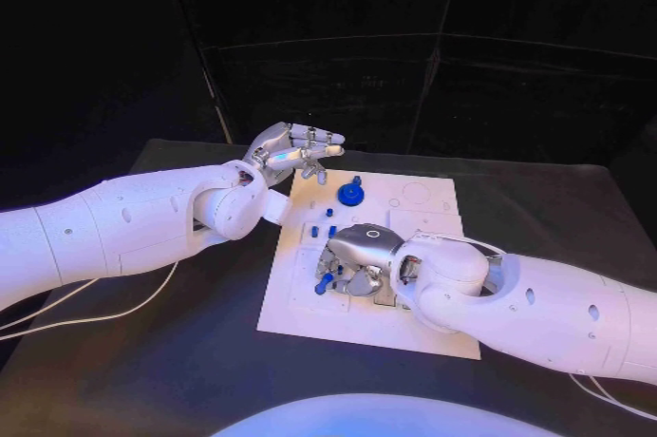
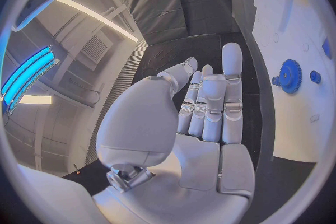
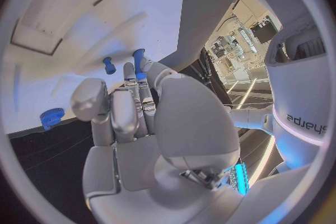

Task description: Assemble the parts on the task board

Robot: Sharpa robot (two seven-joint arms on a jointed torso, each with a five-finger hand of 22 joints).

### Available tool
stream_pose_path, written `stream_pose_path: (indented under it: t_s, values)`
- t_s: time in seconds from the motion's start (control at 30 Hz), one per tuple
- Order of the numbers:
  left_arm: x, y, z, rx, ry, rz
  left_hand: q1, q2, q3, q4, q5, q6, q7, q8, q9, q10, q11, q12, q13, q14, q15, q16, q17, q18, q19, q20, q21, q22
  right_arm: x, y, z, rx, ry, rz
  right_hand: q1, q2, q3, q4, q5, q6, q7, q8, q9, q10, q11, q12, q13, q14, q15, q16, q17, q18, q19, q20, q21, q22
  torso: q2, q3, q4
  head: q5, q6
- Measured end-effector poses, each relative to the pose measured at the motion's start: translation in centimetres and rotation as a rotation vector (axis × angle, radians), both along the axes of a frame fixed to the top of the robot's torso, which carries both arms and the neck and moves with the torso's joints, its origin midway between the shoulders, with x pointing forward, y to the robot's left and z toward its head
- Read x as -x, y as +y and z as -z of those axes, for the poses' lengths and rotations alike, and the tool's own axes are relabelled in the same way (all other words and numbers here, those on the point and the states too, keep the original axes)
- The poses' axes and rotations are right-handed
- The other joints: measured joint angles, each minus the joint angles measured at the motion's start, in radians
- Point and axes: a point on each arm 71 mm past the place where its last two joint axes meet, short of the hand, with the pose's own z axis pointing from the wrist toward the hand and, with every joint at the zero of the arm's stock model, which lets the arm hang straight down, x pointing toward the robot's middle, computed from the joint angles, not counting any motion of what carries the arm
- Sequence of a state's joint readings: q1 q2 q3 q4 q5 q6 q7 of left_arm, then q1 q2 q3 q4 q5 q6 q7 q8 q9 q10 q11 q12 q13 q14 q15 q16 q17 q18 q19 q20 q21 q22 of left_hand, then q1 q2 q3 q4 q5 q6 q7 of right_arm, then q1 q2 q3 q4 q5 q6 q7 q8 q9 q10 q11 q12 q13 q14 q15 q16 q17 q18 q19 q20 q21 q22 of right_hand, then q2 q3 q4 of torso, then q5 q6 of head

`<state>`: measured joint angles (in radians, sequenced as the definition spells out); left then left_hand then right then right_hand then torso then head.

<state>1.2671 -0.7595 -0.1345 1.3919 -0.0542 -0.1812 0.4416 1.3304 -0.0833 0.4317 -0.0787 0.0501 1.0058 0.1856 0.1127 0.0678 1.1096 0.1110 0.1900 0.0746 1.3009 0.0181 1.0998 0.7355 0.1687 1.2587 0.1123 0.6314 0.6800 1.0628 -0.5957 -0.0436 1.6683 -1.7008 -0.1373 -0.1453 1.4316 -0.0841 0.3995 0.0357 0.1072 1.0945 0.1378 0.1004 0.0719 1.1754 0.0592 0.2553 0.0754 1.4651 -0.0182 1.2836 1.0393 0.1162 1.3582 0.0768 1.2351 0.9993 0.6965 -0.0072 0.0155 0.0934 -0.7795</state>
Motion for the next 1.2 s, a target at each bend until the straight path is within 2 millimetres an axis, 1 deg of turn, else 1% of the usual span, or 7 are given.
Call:
stream_pose_path:
  t_s: [0.17, 0.43, 0.67, 0.7, 0.8, 0.93, 1.2]
  values:
    - [0.0, 0.0, 0.0, 0.000, 0.000, 0.001, 0.000, 0.000, 0.000, 0.000, 0.000, 0.000, 0.000, 0.000, 0.000, 0.000, 0.000, 0.000, 0.000, 0.000, 0.000, 0.000, 0.000, 0.000, 0.000, 0.000, 0.000, 0.000, 0.2, 0.5, 0.1, 0.009, -0.003, -0.008, -0.007, -0.007, 0.000, 0.000, 0.001, 0.000, 0.000, 0.000, 0.000, 0.000, 0.000, -0.004, 0.000, 0.000, 0.000, 0.000, -0.004, 0.000, 0.000, 0.000, 0.000, 0.000, 0.000, 0.0000, 0.0002, 0.000, -0.001]
    - [0.0, 0.0, 0.0, 0.000, 0.000, 0.001, 0.000, 0.000, 0.000, 0.000, 0.000, 0.000, 0.000, 0.000, 0.000, 0.000, 0.000, 0.000, 0.000, 0.000, 0.000, 0.000, 0.000, 0.000, 0.000, 0.000, 0.000, 0.000, 0.9, 1.3, 0.8, 0.027, 0.000, -0.020, -0.029, -0.029, -0.005, 0.005, 0.007, -0.004, 0.003, -0.005, -0.001, -0.004, 0.004, -0.015, 0.000, 0.000, 0.000, 0.000, -0.014, 0.000, -0.004, 0.004, 0.000, -0.005, 0.000, 0.0000, 0.0003, 0.000, -0.001]
    - [0.0, -0.1, 0.0, 0.000, 0.001, 0.001, 0.000, 0.000, 0.000, 0.000, 0.000, 0.000, 0.000, 0.000, 0.000, 0.000, 0.000, 0.000, 0.000, 0.000, 0.000, 0.000, 0.000, 0.000, 0.000, 0.000, 0.000, 0.000, 1.0, 1.5, 1.0, 0.032, -0.006, -0.010, -0.041, -0.041, -0.012, 0.012, 0.018, -0.019, 0.018, -0.017, -0.003, -0.022, 0.022, -0.037, -0.005, 0.002, 0.003, 0.000, -0.020, 0.000, -0.012, 0.012, 0.000, -0.009, 0.000, -0.0001, 0.0003, -0.001, -0.001]
    - [0.0, -0.1, 0.0, 0.000, 0.001, 0.001, 0.000, 0.000, 0.000, 0.000, 0.000, 0.000, 0.000, 0.000, 0.000, 0.000, 0.000, 0.000, 0.000, 0.000, 0.000, 0.000, 0.000, 0.000, 0.000, 0.000, 0.000, 0.000, 1.0, 1.4, 1.0, 0.031, -0.006, -0.007, -0.047, -0.046, -0.014, 0.014, 0.019, -0.023, 0.020, -0.020, -0.003, -0.037, 0.025, -0.044, -0.008, 0.001, 0.010, 0.000, -0.022, 0.000, -0.013, 0.013, 0.000, -0.011, 0.000, -0.0001, 0.0003, -0.001, -0.001]
    - [0.0, -0.1, 0.0, 0.000, 0.001, 0.001, 0.000, 0.000, 0.000, 0.000, 0.000, 0.000, 0.000, 0.000, 0.000, 0.000, 0.000, 0.000, 0.000, 0.000, 0.000, 0.000, 0.000, 0.000, 0.000, 0.000, 0.000, 0.000, 0.9, 1.4, 1.0, 0.025, -0.011, 0.003, -0.053, -0.052, -0.019, 0.019, 0.019, -0.048, 0.025, -0.032, -0.006, -0.087, 0.035, -0.068, -0.012, 0.001, 0.020, -0.021, -0.055, 0.000, -0.031, 0.031, -0.025, -0.045, 0.000, -0.0002, 0.0003, -0.001, 0.000]
    - [0.0, -0.1, 0.0, -0.001, 0.002, 0.002, 0.000, 0.000, 0.000, 0.000, 0.000, 0.000, 0.000, 0.000, 0.000, 0.000, 0.000, 0.000, 0.000, 0.000, 0.000, 0.000, -0.001, 0.000, 0.000, 0.000, 0.000, 0.000, 0.8, 1.2, 0.9, 0.009, -0.022, 0.018, -0.059, -0.059, -0.030, 0.021, 0.019, -0.086, 0.028, -0.035, -0.006, -0.135, 0.044, -0.075, -0.012, -0.009, 0.031, -0.048, -0.102, 0.000, -0.071, 0.037, -0.068, -0.109, 0.000, -0.0002, 0.0003, -0.001, 0.001]
    - [0.0, -0.1, 0.0, -0.002, 0.005, 0.003, 0.000, 0.000, 0.000, 0.000, 0.000, 0.000, 0.000, 0.000, 0.000, 0.000, 0.000, 0.000, 0.000, 0.000, 0.000, 0.000, -0.002, 0.000, 0.000, 0.000, 0.000, 0.000, 0.7, 0.9, 0.4, -0.047, -0.050, 0.040, -0.063, -0.063, -0.063, 0.017, 0.019, -0.135, 0.026, -0.035, -0.006, -0.180, 0.046, -0.062, -0.008, -0.022, 0.032, -0.056, -0.130, 0.000, -0.087, 0.040, -0.085, -0.137, 0.000, 0.0004, 0.0003, -0.003, 0.002]
